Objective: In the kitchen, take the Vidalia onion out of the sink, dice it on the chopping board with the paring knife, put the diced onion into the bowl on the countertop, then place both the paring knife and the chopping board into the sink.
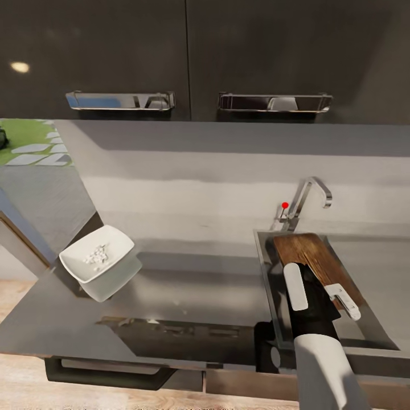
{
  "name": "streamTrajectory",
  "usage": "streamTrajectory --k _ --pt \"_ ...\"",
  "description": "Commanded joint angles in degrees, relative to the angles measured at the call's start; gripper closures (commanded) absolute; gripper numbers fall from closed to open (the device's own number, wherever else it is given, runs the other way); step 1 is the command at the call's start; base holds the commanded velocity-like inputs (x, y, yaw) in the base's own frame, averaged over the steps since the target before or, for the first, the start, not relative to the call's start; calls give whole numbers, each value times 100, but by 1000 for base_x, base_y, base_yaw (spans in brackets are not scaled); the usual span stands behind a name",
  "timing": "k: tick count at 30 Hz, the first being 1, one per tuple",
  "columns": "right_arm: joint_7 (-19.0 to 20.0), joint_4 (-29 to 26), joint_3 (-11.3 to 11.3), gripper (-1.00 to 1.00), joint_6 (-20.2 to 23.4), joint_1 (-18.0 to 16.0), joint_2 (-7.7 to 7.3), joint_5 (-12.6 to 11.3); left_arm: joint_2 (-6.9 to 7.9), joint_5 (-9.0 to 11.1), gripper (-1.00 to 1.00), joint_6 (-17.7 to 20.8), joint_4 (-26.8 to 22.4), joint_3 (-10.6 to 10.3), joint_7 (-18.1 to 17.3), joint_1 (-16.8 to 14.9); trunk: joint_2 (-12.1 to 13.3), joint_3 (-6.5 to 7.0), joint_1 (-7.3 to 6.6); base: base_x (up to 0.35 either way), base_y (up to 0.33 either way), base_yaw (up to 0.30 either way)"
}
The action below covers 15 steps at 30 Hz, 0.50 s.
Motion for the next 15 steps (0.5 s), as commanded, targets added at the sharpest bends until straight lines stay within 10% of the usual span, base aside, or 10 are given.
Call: streamTrajectory --k 1,15 --pt "-16 -4 -9 100 54 -5 4 -12 5 40 -100 -6 -13 -48 21 2 -11 -19 3 0 0 0" --pt "7 182 -23 100 35 -5 4 -11 5 40 -100 -6 -13 -52 21 2 -11 -145 3 88 -79 0"
